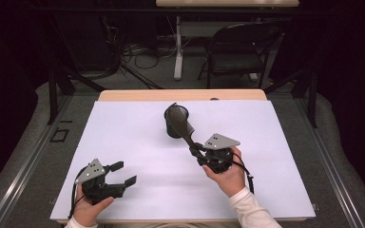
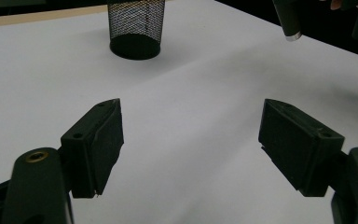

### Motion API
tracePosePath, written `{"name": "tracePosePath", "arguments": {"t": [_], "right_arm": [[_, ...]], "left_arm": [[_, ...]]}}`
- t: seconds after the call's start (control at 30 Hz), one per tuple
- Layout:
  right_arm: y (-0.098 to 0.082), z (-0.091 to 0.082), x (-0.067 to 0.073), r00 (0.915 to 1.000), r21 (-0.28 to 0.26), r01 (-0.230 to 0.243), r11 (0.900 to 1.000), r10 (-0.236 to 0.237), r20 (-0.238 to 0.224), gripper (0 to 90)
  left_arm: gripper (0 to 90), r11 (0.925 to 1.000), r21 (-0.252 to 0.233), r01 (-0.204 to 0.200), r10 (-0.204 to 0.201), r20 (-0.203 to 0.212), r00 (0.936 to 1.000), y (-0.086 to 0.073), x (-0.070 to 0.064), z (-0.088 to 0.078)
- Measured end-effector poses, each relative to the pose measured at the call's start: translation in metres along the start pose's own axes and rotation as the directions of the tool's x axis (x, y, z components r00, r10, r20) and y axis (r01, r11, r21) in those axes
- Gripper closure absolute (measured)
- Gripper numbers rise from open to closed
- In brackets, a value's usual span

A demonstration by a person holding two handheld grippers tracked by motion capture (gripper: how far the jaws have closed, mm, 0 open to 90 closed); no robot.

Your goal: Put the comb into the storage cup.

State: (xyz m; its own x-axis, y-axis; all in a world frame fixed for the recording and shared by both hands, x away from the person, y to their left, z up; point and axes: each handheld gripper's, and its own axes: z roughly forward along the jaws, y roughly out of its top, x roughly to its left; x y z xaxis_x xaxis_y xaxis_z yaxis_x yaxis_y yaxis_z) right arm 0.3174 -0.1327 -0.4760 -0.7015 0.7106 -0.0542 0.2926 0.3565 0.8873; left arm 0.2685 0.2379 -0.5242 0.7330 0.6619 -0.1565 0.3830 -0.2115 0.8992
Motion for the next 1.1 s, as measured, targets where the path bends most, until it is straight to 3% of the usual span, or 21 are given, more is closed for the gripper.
{"name": "tracePosePath", "arguments": {"t": [0.2, 0.43, 0.63, 0.73, 0.97, 1.1], "right_arm": [[-0.008, 0.000, 0.004, 0.9992, -0.032, 0.030, 0.999, -0.029, 0.028, 73.1], [-0.014, 0.001, 0.009, 0.9986, -0.040, 0.041, 0.998, -0.039, 0.034, 73.1], [-0.015, -0.001, 0.012, 0.9978, -0.057, 0.052, 0.997, -0.050, 0.043, 73.1], [-0.016, -0.001, 0.012, 0.9978, -0.062, 0.053, 0.997, -0.050, 0.045, 73.1], [-0.016, -0.002, 0.013, 0.9976, -0.074, 0.050, 0.996, -0.047, 0.051, 73.1], [-0.016, -0.003, 0.013, 0.9975, -0.084, 0.052, 0.995, -0.047, 0.052, 73.1]], "left_arm": [[25.4, 0.9999, 0.005, -0.016, 0.016, 0.000, 0.9999, 0.001, -0.002, 0.001], [25.5, 0.9994, -0.019, 0.029, -0.029, -0.012, 0.9995, 0.012, 0.001, 0.000], [27.4, 0.9974, -0.028, 0.066, -0.066, -0.012, 0.9977, 0.027, 0.002, 0.000], [30.1, 0.9952, -0.032, 0.092, -0.092, 0.007, 0.9957, 0.037, 0.004, 0.000], [31.8, 0.9932, -0.054, 0.104, -0.105, -0.029, 0.9940, 0.060, 0.007, 0.001], [32.5, 0.9893, -0.072, 0.127, -0.129, -0.028, 0.9912, 0.072, 0.010, 0.001]]}}
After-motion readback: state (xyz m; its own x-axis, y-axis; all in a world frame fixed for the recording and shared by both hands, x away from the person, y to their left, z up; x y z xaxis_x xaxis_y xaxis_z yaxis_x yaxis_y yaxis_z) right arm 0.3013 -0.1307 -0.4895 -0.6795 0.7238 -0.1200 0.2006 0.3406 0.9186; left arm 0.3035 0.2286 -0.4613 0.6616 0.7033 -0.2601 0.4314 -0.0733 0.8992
